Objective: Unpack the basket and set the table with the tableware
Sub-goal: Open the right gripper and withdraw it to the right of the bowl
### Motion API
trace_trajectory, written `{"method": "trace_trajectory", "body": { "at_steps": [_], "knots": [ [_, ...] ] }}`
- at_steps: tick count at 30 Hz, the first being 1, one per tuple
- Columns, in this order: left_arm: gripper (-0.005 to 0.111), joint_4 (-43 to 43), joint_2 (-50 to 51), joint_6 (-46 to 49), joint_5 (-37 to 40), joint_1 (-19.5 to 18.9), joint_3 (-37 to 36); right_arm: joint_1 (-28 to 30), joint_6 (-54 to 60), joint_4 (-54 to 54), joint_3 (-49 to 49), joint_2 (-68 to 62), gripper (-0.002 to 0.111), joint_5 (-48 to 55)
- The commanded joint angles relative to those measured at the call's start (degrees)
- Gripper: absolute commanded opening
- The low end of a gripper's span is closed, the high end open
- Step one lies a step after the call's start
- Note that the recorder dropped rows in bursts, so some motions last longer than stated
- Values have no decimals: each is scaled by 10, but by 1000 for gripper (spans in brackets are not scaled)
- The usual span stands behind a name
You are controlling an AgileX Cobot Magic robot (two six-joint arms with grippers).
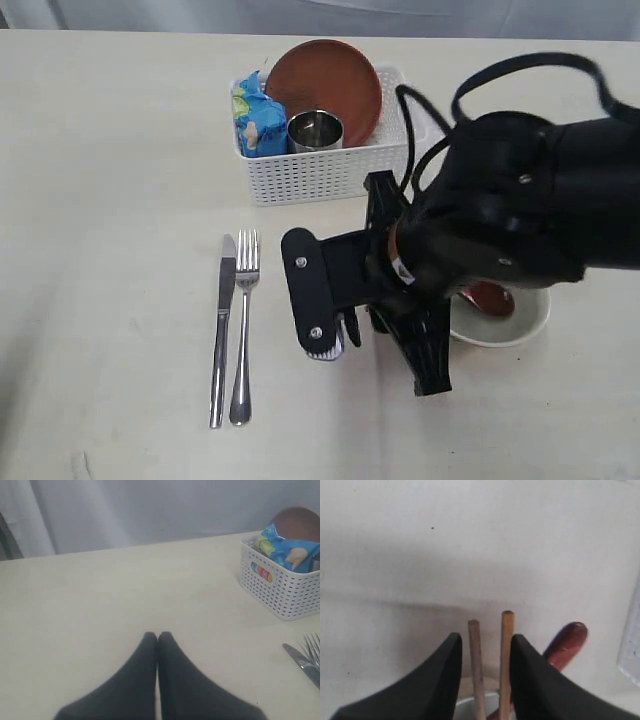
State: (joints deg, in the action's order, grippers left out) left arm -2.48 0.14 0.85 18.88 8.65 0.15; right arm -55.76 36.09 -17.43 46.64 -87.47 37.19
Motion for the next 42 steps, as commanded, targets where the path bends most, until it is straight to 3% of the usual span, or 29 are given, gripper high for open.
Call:
{"method": "trace_trajectory", "body": {
  "at_steps": [1,6,9,14,19,31,33,37,42],
  "knots": [
    [0,-1,-1,-2,-6,-1,-1,2,-104,6,-1,71,31,10],
    [0,-1,-1,-2,-6,-1,-1,44,-450,-36,-1,133,31,66],
    [0,-1,-1,-2,-6,-1,-1,102,-529,-32,-1,154,31,149],
    [0,-1,-1,-2,-6,-1,-1,213,-532,76,-1,171,31,217],
    [0,-1,-1,-2,-6,-1,-1,285,-528,122,-19,174,32,218],
    [0,-1,-1,-2,-6,-1,-1,355,-525,144,-89,176,31,172],
    [0,-1,-1,-2,-6,-1,-1,363,-525,140,-89,176,25,165],
    [0,-1,-1,-2,-6,-1,-1,400,-523,118,-89,176,0,150],
    [0,-1,-1,-2,-6,-1,-1,451,-499,120,-96,176,-1,141]
  ]
}}
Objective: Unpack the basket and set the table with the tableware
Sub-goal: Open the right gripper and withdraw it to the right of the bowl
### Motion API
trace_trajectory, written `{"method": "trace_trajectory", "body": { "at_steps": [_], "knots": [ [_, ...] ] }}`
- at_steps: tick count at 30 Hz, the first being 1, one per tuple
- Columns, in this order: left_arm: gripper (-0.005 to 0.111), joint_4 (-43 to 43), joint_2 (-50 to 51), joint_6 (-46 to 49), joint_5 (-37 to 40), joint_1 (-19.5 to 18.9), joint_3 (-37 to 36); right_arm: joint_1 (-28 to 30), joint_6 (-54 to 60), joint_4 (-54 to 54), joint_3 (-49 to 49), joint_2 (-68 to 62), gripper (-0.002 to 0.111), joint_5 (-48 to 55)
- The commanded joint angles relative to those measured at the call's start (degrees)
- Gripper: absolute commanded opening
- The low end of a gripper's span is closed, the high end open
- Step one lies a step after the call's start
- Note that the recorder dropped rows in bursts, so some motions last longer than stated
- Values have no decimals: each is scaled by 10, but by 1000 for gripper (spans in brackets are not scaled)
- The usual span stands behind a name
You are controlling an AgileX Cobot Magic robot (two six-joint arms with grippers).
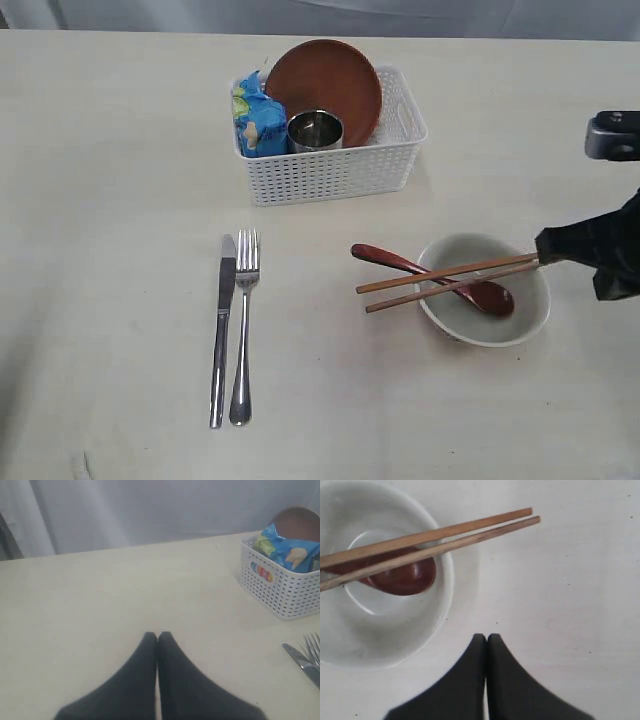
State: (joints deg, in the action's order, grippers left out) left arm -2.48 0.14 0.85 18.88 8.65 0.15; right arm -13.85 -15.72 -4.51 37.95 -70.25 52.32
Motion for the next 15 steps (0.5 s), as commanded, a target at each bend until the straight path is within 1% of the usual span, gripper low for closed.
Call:
{"method": "trace_trajectory", "body": {
  "at_steps": [1,4,5,8,11,15],
  "knots": [
    [0,-1,-1,-2,-6,-1,-1,47,22,-9,-23,2,-1,-22],
    [0,-1,-1,-2,-6,-1,-1,62,38,21,-62,-1,-1,-66],
    [0,-1,-1,-2,-6,-1,-1,62,55,51,-80,-1,-1,-102],
    [0,-1,-1,-2,-6,-1,-1,62,65,80,-84,-7,-1,-158],
    [0,-1,-1,-2,-6,-1,-1,62,65,84,-84,-41,-1,-158],
    [0,-1,-1,-2,-6,-1,-1,62,65,96,-87,-88,-1,-186]
  ]
}}
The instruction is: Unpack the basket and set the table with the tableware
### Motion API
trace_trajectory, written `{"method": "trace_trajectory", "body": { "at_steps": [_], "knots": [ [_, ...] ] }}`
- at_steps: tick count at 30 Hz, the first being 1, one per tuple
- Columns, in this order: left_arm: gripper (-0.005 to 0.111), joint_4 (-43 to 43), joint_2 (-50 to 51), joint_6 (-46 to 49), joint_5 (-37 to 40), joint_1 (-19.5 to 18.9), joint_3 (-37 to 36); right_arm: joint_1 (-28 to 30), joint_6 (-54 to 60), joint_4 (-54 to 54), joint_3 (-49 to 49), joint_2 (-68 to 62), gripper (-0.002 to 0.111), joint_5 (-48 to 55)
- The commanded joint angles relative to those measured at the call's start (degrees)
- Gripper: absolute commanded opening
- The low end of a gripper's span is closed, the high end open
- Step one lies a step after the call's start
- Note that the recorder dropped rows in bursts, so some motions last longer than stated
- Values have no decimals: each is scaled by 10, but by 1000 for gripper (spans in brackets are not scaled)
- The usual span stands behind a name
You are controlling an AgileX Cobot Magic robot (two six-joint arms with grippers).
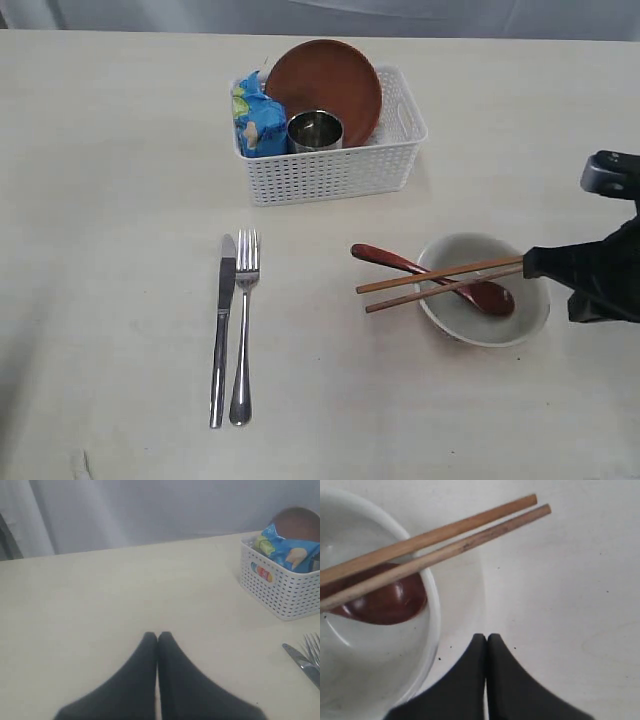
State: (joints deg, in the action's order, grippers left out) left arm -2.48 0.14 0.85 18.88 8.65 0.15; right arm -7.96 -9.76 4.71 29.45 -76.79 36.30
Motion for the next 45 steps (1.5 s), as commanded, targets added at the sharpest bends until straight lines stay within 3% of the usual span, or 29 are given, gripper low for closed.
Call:
{"method": "trace_trajectory", "body": {
  "at_steps": [1,27,45],
  "knots": [
    [0,-1,-1,-2,-6,-1,-1,3,6,3,-2,-32,-1,-40],
    [0,-1,-1,-2,-6,-1,-1,3,114,90,-2,-103,-1,-135],
    [0,-1,-1,-2,-6,-1,-1,3,294,242,-2,-103,-1,-145]
  ]
}}
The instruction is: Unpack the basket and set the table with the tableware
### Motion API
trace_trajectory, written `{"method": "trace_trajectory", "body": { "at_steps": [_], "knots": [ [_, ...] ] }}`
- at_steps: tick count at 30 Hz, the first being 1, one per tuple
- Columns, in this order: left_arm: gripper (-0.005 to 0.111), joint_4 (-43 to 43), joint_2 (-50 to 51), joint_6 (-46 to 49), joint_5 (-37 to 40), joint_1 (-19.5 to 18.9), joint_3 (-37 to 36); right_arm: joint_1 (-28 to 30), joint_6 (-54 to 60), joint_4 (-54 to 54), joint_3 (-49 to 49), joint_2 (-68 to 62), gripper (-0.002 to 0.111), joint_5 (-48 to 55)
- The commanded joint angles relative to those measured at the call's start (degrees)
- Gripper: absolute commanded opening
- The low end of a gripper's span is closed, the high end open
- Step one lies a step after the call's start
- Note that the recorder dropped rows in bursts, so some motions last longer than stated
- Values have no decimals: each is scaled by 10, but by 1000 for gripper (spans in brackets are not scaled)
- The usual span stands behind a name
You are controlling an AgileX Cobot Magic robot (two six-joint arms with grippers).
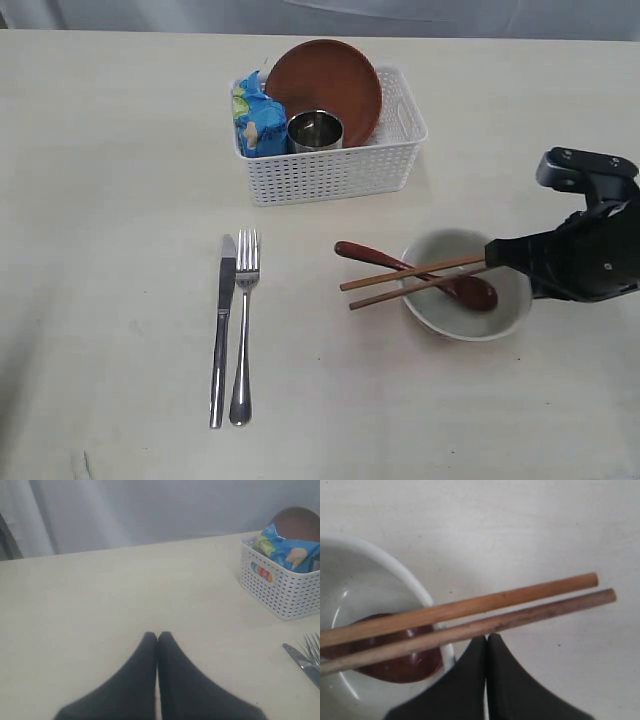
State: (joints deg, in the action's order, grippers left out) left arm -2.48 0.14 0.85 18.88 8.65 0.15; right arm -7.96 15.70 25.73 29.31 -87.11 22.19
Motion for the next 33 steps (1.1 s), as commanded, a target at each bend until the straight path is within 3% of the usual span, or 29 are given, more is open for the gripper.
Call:
{"method": "trace_trajectory", "body": {
  "at_steps": [1,20,33],
  "knots": [
    [0,-1,-1,-2,-6,-1,-1,3,47,39,-1,0,-1,-3],
    [0,-1,-1,-2,-6,-1,-1,-142,92,52,-1,0,-1,-39],
    [0,-1,-1,-2,-6,-1,-1,-205,92,52,11,0,-1,-26]
  ]
}}
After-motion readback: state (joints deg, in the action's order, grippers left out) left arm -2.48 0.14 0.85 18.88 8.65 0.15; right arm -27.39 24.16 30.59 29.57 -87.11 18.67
